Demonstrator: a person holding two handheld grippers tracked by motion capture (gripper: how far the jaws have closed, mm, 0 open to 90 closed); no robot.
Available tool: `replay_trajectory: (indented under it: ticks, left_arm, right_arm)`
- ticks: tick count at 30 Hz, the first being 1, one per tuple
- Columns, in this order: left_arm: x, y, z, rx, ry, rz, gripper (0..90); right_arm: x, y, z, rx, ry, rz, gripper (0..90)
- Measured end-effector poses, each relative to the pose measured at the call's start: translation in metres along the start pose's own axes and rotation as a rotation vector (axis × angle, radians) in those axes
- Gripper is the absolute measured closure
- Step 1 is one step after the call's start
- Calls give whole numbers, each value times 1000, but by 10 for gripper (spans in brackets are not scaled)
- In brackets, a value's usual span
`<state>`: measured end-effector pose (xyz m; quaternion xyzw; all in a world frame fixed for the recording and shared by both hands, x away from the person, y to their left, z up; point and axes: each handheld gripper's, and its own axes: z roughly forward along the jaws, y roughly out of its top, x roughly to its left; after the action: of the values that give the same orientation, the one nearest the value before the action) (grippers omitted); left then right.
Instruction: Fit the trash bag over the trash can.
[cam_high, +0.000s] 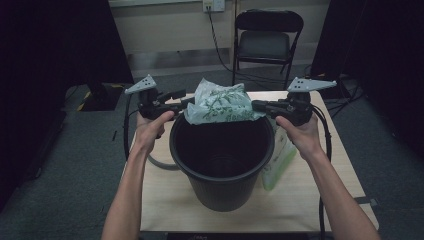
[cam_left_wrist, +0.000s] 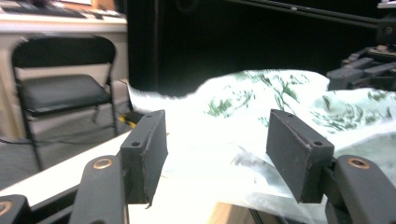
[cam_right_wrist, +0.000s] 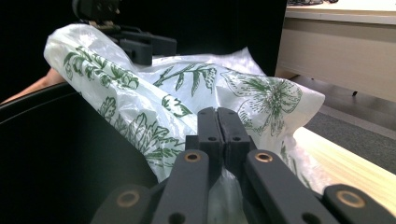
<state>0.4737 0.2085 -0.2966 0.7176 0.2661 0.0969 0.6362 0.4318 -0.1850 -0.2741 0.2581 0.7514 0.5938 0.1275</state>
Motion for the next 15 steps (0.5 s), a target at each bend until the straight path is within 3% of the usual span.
replay_trajectory:
  ticks: [2,4,9,12,13,15]
  left_arm:
    - [0,-3,3,42,-16,-1,423]
    - [-1,-2,3,49,-38,-7,472]
    - [-9,4,-4,43,-61,43,770]
    - [-13,6,-7,38,-39,65,825]
    - [-12,6,-9,32,-43,65,900]
    - [-15,6,-11,31,-36,72,900]
  right_arm:
    - [1,-1,0,3,1,-2,894]
    - [1,-1,1,5,-1,-2,893]
    - [2,-2,3,0,-1,3,892]
    - [2,-1,6,1,0,5,891]
    - [2,-1,6,2,1,4,891]
    - [3,0,7,0,1,3,891]
